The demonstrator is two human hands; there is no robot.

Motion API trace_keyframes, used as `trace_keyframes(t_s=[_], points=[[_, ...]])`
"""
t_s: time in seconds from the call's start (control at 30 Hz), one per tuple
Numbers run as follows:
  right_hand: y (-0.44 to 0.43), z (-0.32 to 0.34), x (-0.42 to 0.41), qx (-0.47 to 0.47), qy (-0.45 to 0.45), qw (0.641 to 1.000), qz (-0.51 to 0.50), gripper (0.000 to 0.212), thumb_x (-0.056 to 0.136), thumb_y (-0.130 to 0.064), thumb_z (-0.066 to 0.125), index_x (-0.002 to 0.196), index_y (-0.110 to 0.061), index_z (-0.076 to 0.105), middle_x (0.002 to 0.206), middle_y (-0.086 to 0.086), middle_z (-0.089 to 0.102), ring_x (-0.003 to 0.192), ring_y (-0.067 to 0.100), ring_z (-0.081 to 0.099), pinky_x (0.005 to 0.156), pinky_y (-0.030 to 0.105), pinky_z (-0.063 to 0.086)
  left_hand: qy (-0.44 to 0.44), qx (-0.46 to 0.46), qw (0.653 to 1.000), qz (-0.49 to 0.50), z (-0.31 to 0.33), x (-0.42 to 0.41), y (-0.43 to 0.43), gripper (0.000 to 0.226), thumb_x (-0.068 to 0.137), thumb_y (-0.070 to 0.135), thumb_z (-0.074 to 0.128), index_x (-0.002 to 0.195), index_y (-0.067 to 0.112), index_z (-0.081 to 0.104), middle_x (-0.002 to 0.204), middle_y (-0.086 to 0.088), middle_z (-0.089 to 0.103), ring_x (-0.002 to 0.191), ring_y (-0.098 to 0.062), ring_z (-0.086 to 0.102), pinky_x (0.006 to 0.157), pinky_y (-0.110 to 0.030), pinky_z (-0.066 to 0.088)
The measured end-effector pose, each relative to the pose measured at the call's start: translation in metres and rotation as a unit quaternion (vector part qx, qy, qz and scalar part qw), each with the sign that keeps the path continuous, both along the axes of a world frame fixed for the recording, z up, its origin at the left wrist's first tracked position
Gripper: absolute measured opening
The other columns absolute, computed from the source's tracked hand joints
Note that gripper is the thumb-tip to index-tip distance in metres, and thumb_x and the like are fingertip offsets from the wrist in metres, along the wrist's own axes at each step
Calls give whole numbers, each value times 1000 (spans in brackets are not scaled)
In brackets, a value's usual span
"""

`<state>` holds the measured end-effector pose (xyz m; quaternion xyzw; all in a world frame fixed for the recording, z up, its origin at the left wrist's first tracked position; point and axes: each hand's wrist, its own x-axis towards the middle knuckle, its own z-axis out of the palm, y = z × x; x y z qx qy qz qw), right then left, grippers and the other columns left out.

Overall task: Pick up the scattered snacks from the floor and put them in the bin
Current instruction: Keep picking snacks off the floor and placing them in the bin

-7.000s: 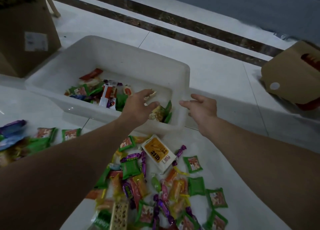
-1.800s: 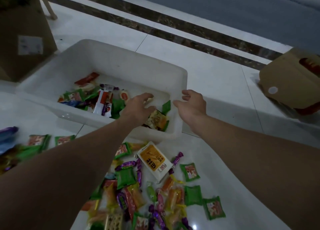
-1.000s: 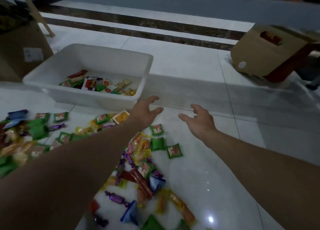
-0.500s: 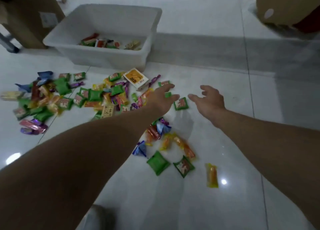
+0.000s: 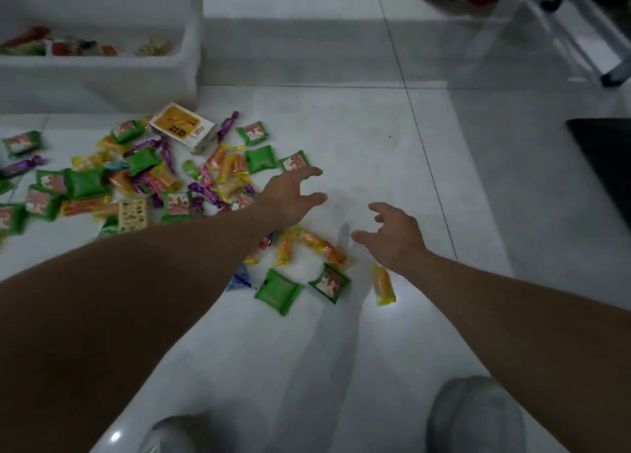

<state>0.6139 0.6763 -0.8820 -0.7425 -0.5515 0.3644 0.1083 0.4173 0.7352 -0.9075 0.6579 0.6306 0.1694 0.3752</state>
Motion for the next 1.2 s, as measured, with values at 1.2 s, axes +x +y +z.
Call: trace_keyframes(t_s=[1.2], points=[[-25, -41, 21, 38, -61, 997, -24, 37, 83, -12, 63, 119, -18, 59, 101, 6, 64, 90, 21, 60, 78, 30, 52, 170, 65, 920, -347, -47, 29, -23, 32, 92, 37, 58, 122, 28, 59, 106, -4, 49, 101, -22, 51, 71, -33, 43]])
